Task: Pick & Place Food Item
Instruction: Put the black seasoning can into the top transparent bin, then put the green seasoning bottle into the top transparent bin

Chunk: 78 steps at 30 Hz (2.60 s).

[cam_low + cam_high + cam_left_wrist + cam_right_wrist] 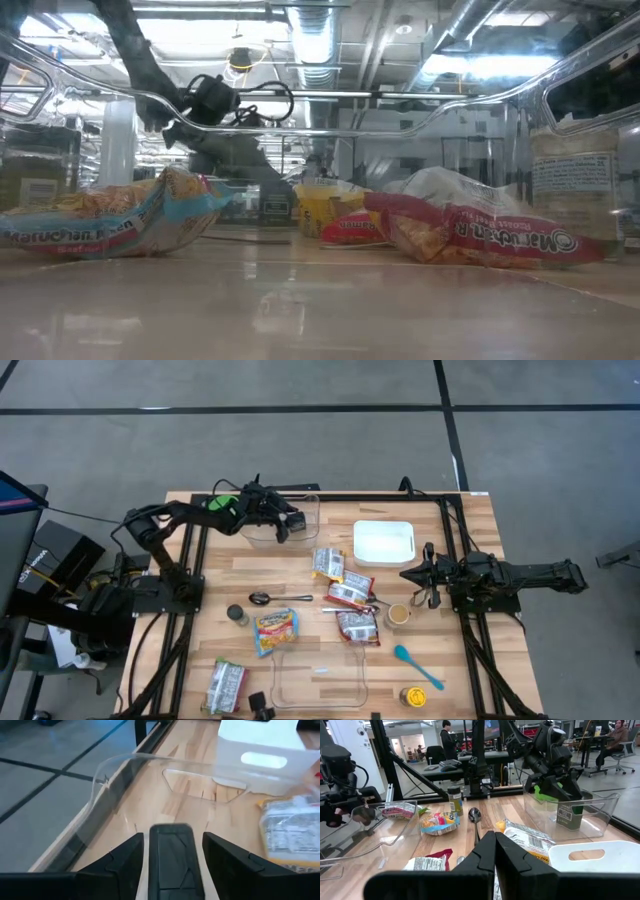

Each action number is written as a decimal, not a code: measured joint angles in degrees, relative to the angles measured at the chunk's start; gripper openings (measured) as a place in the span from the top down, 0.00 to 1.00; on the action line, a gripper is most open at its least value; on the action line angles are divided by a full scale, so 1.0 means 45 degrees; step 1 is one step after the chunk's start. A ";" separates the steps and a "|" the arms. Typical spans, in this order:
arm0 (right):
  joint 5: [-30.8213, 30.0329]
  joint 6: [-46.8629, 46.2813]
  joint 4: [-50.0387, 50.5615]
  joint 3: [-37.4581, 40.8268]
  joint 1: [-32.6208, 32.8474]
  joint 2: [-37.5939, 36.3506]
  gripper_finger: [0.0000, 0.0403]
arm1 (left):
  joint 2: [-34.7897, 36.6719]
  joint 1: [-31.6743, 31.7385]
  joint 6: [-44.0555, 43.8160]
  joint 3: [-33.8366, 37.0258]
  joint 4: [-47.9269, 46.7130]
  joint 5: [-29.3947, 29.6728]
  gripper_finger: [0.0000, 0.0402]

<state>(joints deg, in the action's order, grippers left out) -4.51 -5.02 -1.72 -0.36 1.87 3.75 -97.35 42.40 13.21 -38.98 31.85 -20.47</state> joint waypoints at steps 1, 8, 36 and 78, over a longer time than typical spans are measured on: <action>0.0003 0.0000 0.0000 -0.0005 0.0002 0.0000 1.00 | 0.0196 -0.0001 0.0005 0.0000 -0.0099 -0.0005 0.51; 0.0005 0.0000 0.0000 -0.0005 0.0000 0.0000 1.00 | 0.1890 -0.0001 -0.0033 0.0000 -0.1453 -0.0019 0.51; 0.0005 0.0000 0.0000 -0.0002 0.0005 0.0000 1.00 | 0.9687 -0.3990 -0.2014 -0.0005 -1.0252 -0.0064 0.65; 0.0005 0.0000 0.0000 -0.0001 0.0003 -0.0002 1.00 | 1.1319 -1.0438 -0.5022 0.2973 -0.8969 0.5223 0.68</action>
<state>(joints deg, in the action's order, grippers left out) -4.49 -5.02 -1.72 -0.36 1.88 3.74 -46.41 -4.58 -9.39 -25.61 -8.51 3.04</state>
